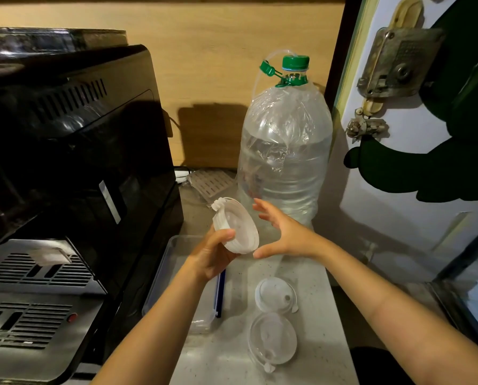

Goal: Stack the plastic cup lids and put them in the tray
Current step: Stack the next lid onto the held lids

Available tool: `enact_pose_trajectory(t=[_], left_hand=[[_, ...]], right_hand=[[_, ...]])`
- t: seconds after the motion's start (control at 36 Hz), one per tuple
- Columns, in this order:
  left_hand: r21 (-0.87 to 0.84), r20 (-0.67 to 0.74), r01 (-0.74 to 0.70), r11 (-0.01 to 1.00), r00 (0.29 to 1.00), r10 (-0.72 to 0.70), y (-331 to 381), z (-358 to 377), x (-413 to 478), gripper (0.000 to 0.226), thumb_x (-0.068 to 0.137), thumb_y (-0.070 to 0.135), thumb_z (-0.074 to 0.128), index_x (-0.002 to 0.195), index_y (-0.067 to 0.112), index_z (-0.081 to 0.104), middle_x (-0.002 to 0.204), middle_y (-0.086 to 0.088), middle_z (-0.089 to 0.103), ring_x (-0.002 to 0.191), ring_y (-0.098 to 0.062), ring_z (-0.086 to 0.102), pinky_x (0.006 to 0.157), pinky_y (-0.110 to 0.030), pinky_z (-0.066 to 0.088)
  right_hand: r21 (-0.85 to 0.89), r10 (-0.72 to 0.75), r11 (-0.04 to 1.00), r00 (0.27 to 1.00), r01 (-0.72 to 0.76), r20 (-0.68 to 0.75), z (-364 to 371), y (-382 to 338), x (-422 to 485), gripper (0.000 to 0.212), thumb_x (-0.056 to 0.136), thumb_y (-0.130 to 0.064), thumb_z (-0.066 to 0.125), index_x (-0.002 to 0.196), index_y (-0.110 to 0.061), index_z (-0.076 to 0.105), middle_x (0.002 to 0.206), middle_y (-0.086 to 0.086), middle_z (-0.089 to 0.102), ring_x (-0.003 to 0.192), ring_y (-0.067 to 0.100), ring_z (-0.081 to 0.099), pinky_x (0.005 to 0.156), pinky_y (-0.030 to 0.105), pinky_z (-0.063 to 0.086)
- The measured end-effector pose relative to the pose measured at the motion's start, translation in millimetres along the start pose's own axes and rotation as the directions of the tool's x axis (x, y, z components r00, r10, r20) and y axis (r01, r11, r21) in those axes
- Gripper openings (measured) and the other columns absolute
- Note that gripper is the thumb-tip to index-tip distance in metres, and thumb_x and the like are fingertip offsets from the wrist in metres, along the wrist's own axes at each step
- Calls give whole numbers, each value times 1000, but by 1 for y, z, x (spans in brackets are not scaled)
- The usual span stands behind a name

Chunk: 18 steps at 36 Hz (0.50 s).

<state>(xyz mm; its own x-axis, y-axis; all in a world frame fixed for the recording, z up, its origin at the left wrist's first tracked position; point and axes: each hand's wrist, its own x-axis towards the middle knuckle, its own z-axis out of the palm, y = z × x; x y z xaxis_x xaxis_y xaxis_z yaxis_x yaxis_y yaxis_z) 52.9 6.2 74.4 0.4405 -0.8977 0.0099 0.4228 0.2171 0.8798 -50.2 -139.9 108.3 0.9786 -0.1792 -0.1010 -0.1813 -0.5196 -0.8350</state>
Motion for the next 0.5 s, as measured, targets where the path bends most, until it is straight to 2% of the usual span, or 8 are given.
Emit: enact_pose_trajectory(t=[0.11,0.22,0.33,0.5], left_hand=[[-39,-39,13,999,999,-14,-4,-6,-2,103,25,43,88,115,16,44,99,-8,52,84,-16,60,64,-25,56],[-49,-39,22,999,999,-24,-4,-6,-3,100,22,42,89,110,19,47,100,-7,50,89,-19,52,66,-26,55],[-43,-42,23,999,999,-25,-4,-6,-4,98,20,42,89,107,22,48,99,-6,51,88,-19,52,65,-27,56],[-63,-48,40,997,998,-43,-3,-9,-5,100,20,40,90,109,22,47,101,-7,50,91,-20,52,66,-28,56]], right_hand=[[-13,136,991,991,-136,-6,1,21,1,108,69,-23,79,148,-25,5,155,-1,21,141,17,25,108,27,27],[-134,299,947,954,-293,28,16,46,1,105,73,-35,75,148,-19,5,158,5,15,144,21,20,114,33,26],[-335,401,865,916,-374,10,36,63,-2,101,72,-46,72,148,-17,12,156,8,21,142,25,25,113,36,29],[-505,556,710,831,-491,-25,62,77,-5,104,67,-61,67,147,-25,10,151,12,26,131,32,40,100,40,41]])
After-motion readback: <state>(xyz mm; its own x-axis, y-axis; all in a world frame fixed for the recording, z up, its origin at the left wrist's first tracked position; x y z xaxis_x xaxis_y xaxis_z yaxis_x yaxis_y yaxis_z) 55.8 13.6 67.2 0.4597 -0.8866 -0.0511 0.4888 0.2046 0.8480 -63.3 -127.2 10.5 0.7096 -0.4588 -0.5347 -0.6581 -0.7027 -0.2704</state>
